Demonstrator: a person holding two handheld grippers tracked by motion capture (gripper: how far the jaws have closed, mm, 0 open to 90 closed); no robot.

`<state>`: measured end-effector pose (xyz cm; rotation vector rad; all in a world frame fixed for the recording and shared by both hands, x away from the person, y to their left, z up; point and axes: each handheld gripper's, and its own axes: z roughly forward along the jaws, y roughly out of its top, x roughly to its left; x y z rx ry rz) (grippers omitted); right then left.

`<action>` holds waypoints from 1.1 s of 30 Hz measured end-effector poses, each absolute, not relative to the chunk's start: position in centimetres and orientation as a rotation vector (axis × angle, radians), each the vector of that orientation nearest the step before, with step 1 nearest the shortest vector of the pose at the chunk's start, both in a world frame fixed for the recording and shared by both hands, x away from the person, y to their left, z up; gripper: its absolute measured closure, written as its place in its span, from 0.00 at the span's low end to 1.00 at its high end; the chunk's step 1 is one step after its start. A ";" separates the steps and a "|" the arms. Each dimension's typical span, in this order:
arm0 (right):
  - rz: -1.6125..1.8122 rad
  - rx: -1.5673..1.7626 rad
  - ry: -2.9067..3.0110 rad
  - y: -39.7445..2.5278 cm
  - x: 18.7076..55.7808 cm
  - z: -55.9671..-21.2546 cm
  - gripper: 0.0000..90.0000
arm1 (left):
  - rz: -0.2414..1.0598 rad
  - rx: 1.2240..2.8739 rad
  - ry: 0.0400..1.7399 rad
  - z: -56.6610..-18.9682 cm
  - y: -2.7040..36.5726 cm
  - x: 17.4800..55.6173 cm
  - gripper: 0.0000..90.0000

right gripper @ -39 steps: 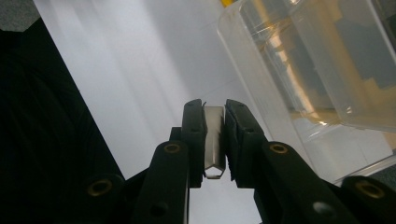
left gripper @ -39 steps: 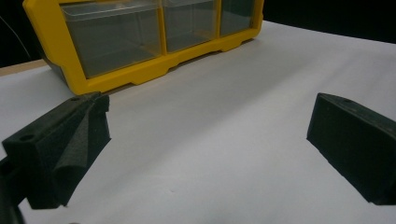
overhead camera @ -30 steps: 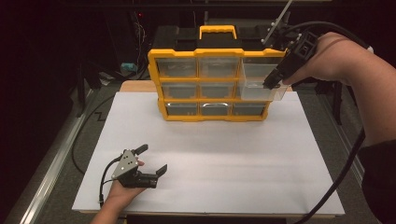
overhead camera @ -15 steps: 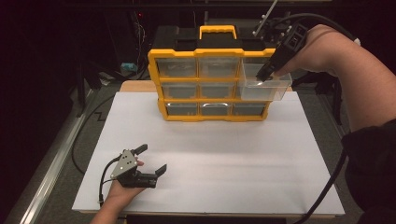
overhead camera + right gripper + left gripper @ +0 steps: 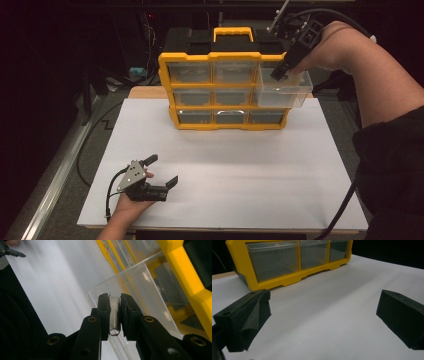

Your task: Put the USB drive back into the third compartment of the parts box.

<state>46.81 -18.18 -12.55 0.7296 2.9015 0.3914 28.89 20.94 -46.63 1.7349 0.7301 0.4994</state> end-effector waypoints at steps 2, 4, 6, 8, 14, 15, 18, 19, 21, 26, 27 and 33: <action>0.390 0.730 2.896 -18.2 47.2 -12.6 0.89 | 0.497 1.732 0.731 -46.6 21.0 28.9 0.00; 0.399 0.736 2.895 -18.2 47.4 -12.6 0.89 | 0.496 1.731 0.731 -46.6 21.0 28.9 0.00; 0.396 0.736 2.893 -18.1 47.6 -12.7 0.89 | 0.497 1.732 0.731 -46.6 21.0 28.9 0.00; 0.387 0.744 2.889 -18.1 47.9 -12.9 0.89 | 0.497 1.733 0.729 -46.6 21.0 28.9 0.00; 0.373 0.755 2.877 -18.2 48.4 -13.2 0.89 | 0.497 1.732 0.727 -46.6 21.0 28.9 0.00; 0.368 0.754 2.870 -18.2 48.4 -13.2 0.89 | 0.498 1.733 0.726 -46.6 21.0 28.9 0.00; 0.351 0.756 2.872 -18.2 48.5 -13.3 0.89 | 0.498 1.732 0.725 -46.6 21.0 28.9 0.00; 0.350 0.756 2.874 -18.2 48.6 -13.4 0.89 | 0.498 1.732 0.725 -46.6 21.0 28.9 0.00; 0.348 0.754 2.873 -18.2 48.6 -13.6 0.89 | 0.497 1.732 0.724 -46.6 21.0 28.9 0.00; 0.339 0.754 2.872 -18.1 48.7 -14.0 0.89 | 0.496 1.732 0.722 -46.6 21.0 28.9 0.00; 0.339 0.754 2.876 -18.1 48.7 -14.1 0.89 | 0.495 1.732 0.722 -46.6 21.0 28.9 0.00; 0.331 0.754 2.879 -18.2 48.8 -14.5 0.89 | 0.495 1.732 0.720 -46.6 20.9 28.9 0.00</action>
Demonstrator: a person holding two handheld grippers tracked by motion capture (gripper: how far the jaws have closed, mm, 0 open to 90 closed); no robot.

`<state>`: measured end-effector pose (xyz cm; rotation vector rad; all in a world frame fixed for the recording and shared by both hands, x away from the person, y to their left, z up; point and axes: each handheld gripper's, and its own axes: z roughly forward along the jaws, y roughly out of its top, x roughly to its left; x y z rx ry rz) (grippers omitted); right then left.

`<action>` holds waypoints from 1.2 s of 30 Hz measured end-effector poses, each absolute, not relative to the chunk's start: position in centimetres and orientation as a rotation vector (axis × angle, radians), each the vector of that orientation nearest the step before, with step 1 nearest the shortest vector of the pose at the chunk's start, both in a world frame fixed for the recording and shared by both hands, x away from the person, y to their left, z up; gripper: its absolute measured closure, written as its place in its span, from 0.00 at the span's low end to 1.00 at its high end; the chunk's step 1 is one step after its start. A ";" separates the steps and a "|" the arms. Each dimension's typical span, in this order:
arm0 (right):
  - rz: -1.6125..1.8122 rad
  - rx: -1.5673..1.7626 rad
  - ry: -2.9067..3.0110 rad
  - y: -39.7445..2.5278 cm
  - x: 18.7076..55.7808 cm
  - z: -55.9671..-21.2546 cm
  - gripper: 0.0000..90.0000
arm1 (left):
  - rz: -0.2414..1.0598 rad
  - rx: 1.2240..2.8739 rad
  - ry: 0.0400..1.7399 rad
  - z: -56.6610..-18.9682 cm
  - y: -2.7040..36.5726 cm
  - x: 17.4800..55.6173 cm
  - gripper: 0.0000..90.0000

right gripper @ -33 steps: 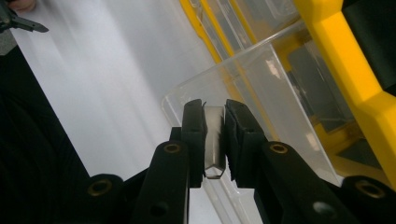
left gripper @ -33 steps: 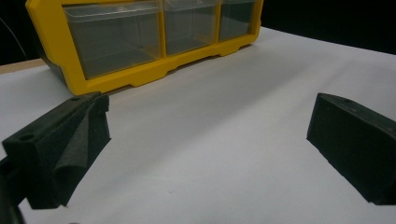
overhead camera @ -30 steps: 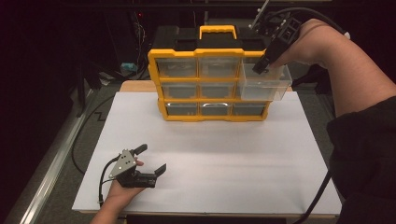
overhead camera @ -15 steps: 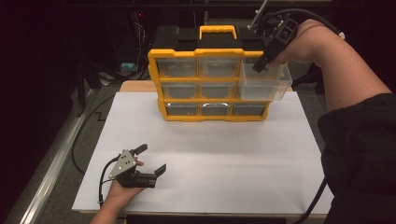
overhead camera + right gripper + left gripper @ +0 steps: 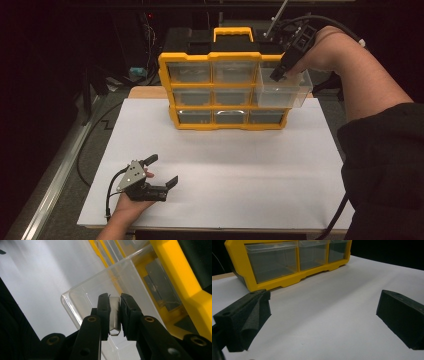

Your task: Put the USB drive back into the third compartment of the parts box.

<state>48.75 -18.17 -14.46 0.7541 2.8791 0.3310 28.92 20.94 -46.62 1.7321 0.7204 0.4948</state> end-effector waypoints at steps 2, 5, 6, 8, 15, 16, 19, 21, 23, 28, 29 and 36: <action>0.328 0.755 2.878 -18.2 48.8 -14.6 0.89 | 0.495 1.734 0.719 -46.6 20.9 28.9 0.00; 0.326 0.752 2.879 -18.2 48.8 -14.8 0.89 | 0.495 1.733 0.720 -46.6 20.9 28.9 0.00; 0.330 0.751 2.879 -18.2 48.8 -14.9 0.89 | 0.494 1.733 0.720 -46.6 20.9 28.9 0.00; 0.331 0.751 2.880 -18.2 48.8 -14.9 0.89 | 0.494 1.733 0.719 -46.6 20.9 28.9 0.00; 0.340 0.757 2.868 -18.3 48.8 -14.9 0.88 | 0.496 1.732 0.719 -46.6 21.0 28.9 0.00; 0.338 0.753 2.866 -18.3 48.8 -14.8 0.88 | 0.496 1.731 0.719 -46.6 21.0 28.9 0.00; 0.352 0.749 2.861 -18.4 48.8 -14.7 0.88 | 0.497 1.731 0.718 -46.6 21.0 28.9 0.00; 0.360 0.753 2.857 -18.5 48.8 -14.5 0.88 | 0.498 1.730 0.718 -46.6 21.0 28.9 0.00; 0.375 0.761 2.850 -18.6 48.8 -14.4 0.80 | 0.498 1.730 0.718 -46.6 21.0 28.9 0.00; 0.426 0.805 2.803 -19.2 48.5 -13.8 0.46 | 0.495 1.730 0.718 -46.6 20.9 28.9 0.00; 0.433 0.801 2.803 -19.3 48.4 -13.8 0.43 | 0.495 1.729 0.718 -46.6 20.9 28.9 0.00; 0.408 0.806 2.801 -20.1 46.9 -13.5 0.41 | 0.496 1.726 0.721 -46.6 20.9 29.0 0.00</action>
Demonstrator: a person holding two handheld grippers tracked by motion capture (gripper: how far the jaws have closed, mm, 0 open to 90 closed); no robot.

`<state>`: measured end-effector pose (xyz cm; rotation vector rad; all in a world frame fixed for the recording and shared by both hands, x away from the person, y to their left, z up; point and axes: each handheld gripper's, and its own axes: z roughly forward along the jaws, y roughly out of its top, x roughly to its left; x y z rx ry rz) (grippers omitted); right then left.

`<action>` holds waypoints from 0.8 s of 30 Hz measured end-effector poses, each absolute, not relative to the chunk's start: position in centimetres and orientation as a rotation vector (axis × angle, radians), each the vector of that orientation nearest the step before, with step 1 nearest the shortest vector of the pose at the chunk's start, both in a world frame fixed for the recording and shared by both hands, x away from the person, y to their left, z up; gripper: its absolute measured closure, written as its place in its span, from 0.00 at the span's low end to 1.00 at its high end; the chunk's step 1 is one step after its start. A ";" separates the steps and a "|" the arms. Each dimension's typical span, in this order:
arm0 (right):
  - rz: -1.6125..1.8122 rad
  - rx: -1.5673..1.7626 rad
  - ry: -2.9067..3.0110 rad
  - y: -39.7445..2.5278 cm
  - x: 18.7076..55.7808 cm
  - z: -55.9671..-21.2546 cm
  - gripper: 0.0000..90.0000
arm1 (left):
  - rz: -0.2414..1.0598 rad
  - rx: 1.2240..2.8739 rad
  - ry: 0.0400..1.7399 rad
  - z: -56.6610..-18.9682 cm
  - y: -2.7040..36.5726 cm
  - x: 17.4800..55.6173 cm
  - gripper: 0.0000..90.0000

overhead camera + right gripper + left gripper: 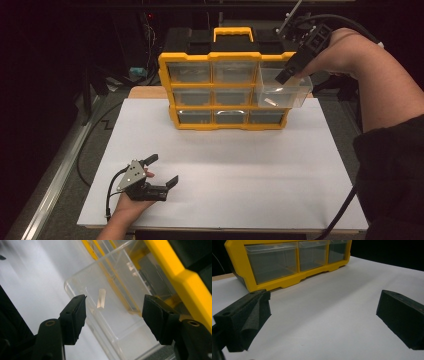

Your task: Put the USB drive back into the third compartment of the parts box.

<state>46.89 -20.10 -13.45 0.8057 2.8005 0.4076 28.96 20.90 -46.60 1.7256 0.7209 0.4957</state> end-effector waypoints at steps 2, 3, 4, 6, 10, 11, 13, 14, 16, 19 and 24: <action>0.409 0.802 2.805 -20.4 46.4 -13.3 0.41 | 0.497 1.724 0.723 -46.6 20.9 29.0 0.00; 0.414 0.804 2.806 -20.5 46.2 -13.3 0.41 | 0.497 1.724 0.724 -46.6 20.9 29.0 0.00; 0.413 0.807 2.808 -20.6 45.9 -13.3 0.41 | 0.496 1.724 0.724 -46.6 20.9 29.0 0.00; 0.404 0.807 2.807 -20.8 45.5 -13.2 0.41 | 0.496 1.725 0.725 -46.6 20.9 29.0 0.00; 0.405 0.800 2.810 -21.2 44.4 -13.3 0.42 | 0.496 1.725 0.724 -46.6 21.0 28.9 0.00; 0.412 0.799 2.808 -21.3 44.0 -13.3 0.42 | 0.496 1.725 0.724 -46.6 21.0 28.9 0.00; 0.419 0.796 2.802 -21.6 43.4 -13.4 0.42 | 0.494 1.723 0.725 -46.6 20.9 28.9 0.00; 0.419 0.799 2.800 -21.6 43.2 -13.4 0.42 | 0.495 1.723 0.724 -46.6 20.9 28.9 0.00; 0.419 0.793 2.797 -21.8 42.7 -13.4 0.42 | 0.494 1.720 0.726 -46.5 21.0 28.9 0.00; 0.435 0.785 2.797 -22.0 42.0 -13.6 0.42 | 0.494 1.721 0.725 -46.5 21.0 28.9 0.00; 0.437 0.786 2.795 -22.3 40.9 -14.0 0.42 | 0.495 1.721 0.724 -46.5 21.0 28.9 0.00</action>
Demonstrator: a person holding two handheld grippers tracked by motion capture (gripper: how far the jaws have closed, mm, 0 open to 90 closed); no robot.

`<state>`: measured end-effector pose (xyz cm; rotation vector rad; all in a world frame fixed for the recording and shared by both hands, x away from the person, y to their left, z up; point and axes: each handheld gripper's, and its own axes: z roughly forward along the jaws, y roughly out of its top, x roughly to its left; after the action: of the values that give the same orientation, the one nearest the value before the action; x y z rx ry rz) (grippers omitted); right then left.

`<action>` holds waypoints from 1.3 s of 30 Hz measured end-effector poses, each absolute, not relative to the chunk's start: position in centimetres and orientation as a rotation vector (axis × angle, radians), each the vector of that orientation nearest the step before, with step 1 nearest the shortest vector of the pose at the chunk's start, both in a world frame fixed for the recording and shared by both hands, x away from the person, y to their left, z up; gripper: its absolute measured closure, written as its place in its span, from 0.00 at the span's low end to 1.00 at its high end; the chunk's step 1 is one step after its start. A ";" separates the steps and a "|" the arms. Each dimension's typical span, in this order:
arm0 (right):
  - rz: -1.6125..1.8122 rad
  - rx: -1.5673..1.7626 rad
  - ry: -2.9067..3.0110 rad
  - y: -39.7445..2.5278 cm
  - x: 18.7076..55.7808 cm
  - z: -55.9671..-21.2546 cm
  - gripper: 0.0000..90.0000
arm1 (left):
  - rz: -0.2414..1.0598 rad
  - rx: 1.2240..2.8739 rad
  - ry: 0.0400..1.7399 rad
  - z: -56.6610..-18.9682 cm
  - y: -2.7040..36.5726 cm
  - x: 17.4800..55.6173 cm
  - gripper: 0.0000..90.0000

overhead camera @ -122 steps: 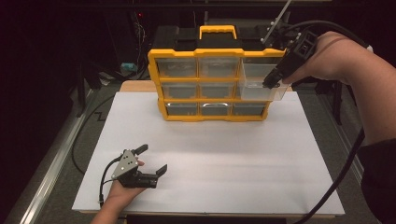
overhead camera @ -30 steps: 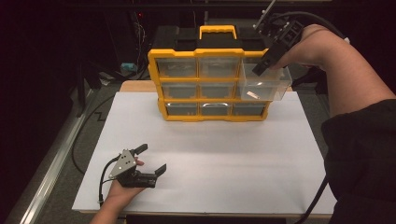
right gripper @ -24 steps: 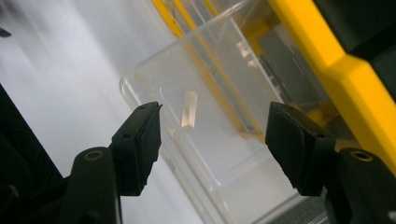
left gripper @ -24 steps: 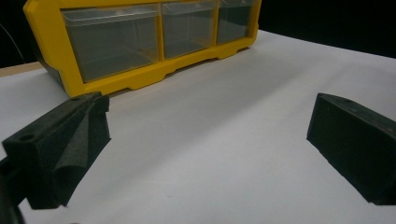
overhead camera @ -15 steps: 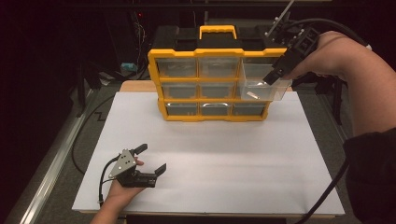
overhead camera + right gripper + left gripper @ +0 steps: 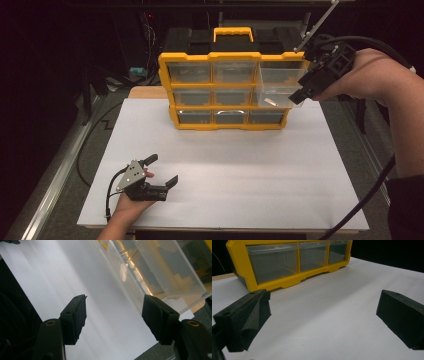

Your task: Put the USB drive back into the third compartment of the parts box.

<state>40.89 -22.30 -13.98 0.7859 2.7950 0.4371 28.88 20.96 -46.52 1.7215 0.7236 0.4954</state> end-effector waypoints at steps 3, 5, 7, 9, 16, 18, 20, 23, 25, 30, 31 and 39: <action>0.425 0.778 2.801 -22.3 40.3 -14.2 0.41 | 0.496 1.720 0.725 -46.5 21.0 28.9 0.00; 0.419 0.777 2.801 -22.4 39.8 -14.4 0.41 | 0.495 1.720 0.725 -46.5 21.0 28.9 0.00; 0.415 0.782 2.802 -22.5 39.4 -14.7 0.40 | 0.496 1.719 0.725 -46.5 21.0 28.9 0.00; 0.406 0.786 2.802 -22.7 39.1 -15.2 0.39 | 0.496 1.719 0.725 -46.5 21.0 28.9 0.00; 0.387 0.786 2.824 -23.0 38.0 -17.5 0.34 | 0.498 1.720 0.726 -46.5 21.0 28.9 0.00; 0.385 0.803 2.821 -23.1 37.8 -18.0 0.32 | 0.498 1.720 0.727 -46.5 21.0 28.9 0.00; 0.385 0.814 2.814 -23.3 37.6 -18.7 0.29 | 0.498 1.721 0.727 -46.5 21.0 28.9 0.00; 0.383 0.839 2.808 -23.5 37.2 -19.7 0.26 | 0.497 1.721 0.728 -46.5 21.0 28.9 0.00; 0.378 0.844 2.807 -23.7 37.0 -20.3 0.24 | 0.498 1.721 0.728 -46.5 21.0 28.9 0.00; 0.355 0.866 2.805 -24.0 36.7 -21.8 0.18 | 0.498 1.720 0.729 -46.5 21.0 28.9 0.00; 0.352 0.881 2.805 -24.1 36.7 -22.3 0.17 | 0.500 1.721 0.728 -46.5 21.0 28.9 0.00; 0.303 0.923 2.808 -24.5 36.4 -25.5 0.01 | 0.498 1.722 0.730 -46.5 21.1 28.9 0.00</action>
<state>36.42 -24.48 -25.53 0.9233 2.8077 0.3025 28.88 21.05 -46.52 1.7217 0.7302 0.4983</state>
